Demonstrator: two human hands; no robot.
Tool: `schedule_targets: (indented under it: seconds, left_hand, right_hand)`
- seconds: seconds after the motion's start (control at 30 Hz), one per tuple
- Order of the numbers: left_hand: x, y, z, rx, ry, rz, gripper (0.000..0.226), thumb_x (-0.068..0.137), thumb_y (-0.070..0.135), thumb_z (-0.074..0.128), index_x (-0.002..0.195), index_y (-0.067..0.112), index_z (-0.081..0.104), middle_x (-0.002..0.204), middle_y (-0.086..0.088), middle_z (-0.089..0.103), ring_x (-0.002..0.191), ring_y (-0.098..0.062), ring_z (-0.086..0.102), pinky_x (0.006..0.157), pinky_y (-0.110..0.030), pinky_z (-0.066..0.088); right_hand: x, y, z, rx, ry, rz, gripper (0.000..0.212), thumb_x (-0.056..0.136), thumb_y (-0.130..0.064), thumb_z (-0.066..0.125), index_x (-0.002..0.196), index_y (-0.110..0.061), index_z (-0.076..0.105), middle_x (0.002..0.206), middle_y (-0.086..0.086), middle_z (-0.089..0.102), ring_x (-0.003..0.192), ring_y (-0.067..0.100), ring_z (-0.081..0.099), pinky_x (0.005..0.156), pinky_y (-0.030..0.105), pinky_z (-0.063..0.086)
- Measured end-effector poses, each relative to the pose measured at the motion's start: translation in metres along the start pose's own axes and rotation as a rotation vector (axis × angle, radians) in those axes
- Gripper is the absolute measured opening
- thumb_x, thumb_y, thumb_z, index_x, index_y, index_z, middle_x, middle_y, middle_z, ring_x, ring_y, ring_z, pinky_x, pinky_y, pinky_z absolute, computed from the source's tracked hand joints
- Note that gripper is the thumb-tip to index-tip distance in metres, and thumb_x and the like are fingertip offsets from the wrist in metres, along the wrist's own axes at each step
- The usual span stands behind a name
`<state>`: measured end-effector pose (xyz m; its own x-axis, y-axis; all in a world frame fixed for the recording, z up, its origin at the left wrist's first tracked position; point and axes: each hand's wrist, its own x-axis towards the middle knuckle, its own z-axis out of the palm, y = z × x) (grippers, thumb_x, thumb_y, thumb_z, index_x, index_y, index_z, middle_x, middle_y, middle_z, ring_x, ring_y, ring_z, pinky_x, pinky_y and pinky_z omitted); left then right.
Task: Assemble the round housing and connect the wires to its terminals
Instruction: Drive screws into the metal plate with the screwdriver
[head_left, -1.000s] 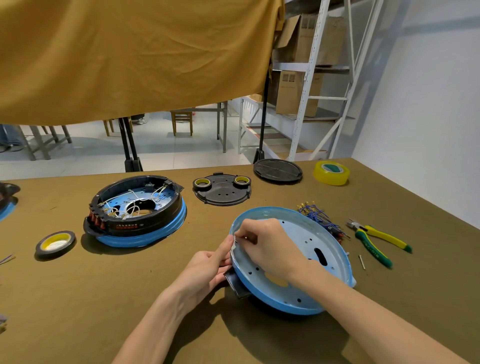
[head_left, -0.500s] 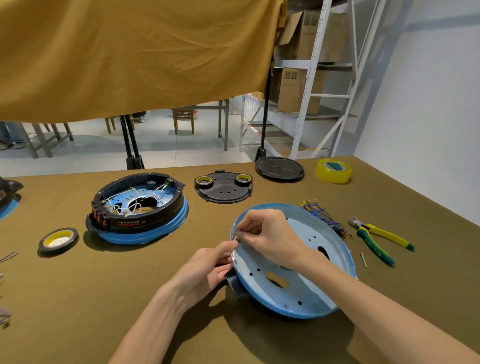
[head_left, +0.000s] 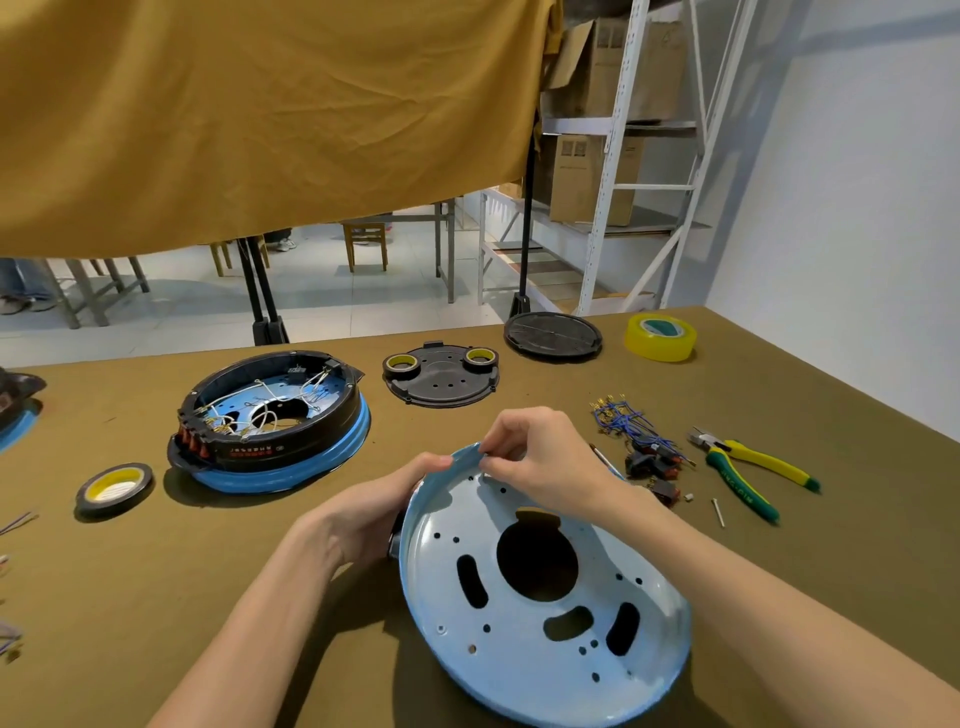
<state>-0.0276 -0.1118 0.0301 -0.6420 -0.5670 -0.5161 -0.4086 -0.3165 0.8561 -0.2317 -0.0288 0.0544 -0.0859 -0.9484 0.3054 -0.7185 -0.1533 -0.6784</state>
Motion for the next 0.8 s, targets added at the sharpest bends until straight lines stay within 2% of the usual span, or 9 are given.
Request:
schedule_targets:
  seconds: [0.17, 0.27, 0.33, 0.4, 0.47, 0.53, 0.67, 0.8]
  left_hand:
    - [0.002, 0.004, 0.003, -0.028, 0.015, -0.011, 0.089, 0.051, 0.074, 0.081, 0.117, 0.016, 0.071, 0.11, -0.01, 0.077, 0.1, -0.026, 0.073, 0.097, -0.043, 0.055]
    - [0.004, 0.001, 0.006, -0.084, 0.0, -0.015, 0.085, 0.046, 0.072, 0.088, 0.109, 0.017, 0.076, 0.107, -0.012, 0.078, 0.088, -0.025, 0.077, 0.078, -0.037, 0.061]
    - [0.007, 0.0, 0.008, -0.09, -0.002, -0.014, 0.08, 0.054, 0.067, 0.088, 0.114, 0.015, 0.074, 0.109, -0.013, 0.078, 0.088, -0.024, 0.077, 0.076, -0.036, 0.059]
    - [0.009, -0.002, 0.009, -0.097, 0.014, -0.016, 0.069, 0.056, 0.054, 0.087, 0.11, 0.013, 0.072, 0.101, -0.011, 0.078, 0.08, -0.021, 0.075, 0.075, -0.035, 0.057]
    - [0.009, -0.005, 0.009, -0.129, 0.017, -0.02, 0.062, 0.05, 0.042, 0.086, 0.102, 0.013, 0.072, 0.092, -0.011, 0.078, 0.071, -0.02, 0.074, 0.068, -0.031, 0.057]
    - [0.009, -0.007, 0.008, -0.157, 0.026, -0.016, 0.067, 0.041, 0.036, 0.085, 0.102, 0.012, 0.07, 0.087, -0.011, 0.077, 0.066, -0.02, 0.073, 0.062, -0.03, 0.058]
    - [0.01, -0.011, 0.005, -0.182, 0.046, -0.015, 0.075, 0.035, 0.032, 0.086, 0.106, 0.011, 0.07, 0.083, -0.012, 0.076, 0.063, -0.02, 0.072, 0.065, -0.031, 0.059]
    - [0.01, -0.013, 0.002, -0.184, 0.07, -0.008, 0.067, 0.038, 0.028, 0.087, 0.101, 0.011, 0.071, 0.08, -0.011, 0.076, 0.062, -0.022, 0.071, 0.07, -0.035, 0.059]
  right_hand:
    - [-0.004, 0.003, 0.005, 0.05, 0.039, -0.01, 0.006, 0.086, -0.008, 0.08, 0.088, -0.011, 0.074, 0.081, -0.002, 0.075, 0.073, 0.009, 0.072, 0.068, 0.022, 0.059]
    - [-0.004, 0.006, 0.011, 0.074, 0.05, -0.011, 0.006, 0.087, -0.006, 0.077, 0.088, -0.01, 0.073, 0.08, -0.002, 0.075, 0.072, 0.007, 0.071, 0.066, 0.019, 0.055]
    - [-0.004, 0.009, 0.014, 0.082, 0.066, -0.006, 0.007, 0.088, -0.004, 0.076, 0.086, -0.01, 0.072, 0.078, -0.003, 0.074, 0.068, 0.004, 0.069, 0.065, 0.016, 0.051]
    - [-0.007, 0.011, 0.018, 0.089, 0.098, -0.007, 0.01, 0.088, -0.004, 0.075, 0.085, -0.013, 0.071, 0.076, -0.006, 0.073, 0.067, 0.004, 0.068, 0.064, 0.015, 0.049]
    - [-0.008, 0.012, 0.019, 0.107, 0.167, -0.015, 0.008, 0.088, -0.005, 0.075, 0.087, -0.012, 0.071, 0.077, -0.006, 0.073, 0.069, 0.008, 0.068, 0.063, 0.019, 0.052]
    - [-0.007, 0.012, 0.018, 0.107, 0.256, -0.028, 0.006, 0.089, -0.007, 0.075, 0.089, -0.013, 0.072, 0.078, -0.006, 0.072, 0.071, 0.01, 0.068, 0.064, 0.025, 0.056]
    - [-0.004, 0.009, 0.015, 0.006, 0.37, -0.047, 0.006, 0.089, -0.01, 0.075, 0.091, -0.015, 0.071, 0.079, -0.01, 0.07, 0.074, 0.01, 0.066, 0.065, 0.025, 0.056]
    - [0.0, 0.008, 0.018, -0.226, 0.497, -0.064, 0.01, 0.094, -0.013, 0.068, 0.093, -0.019, 0.061, 0.083, -0.008, 0.065, 0.079, 0.014, 0.059, 0.085, 0.033, 0.045]
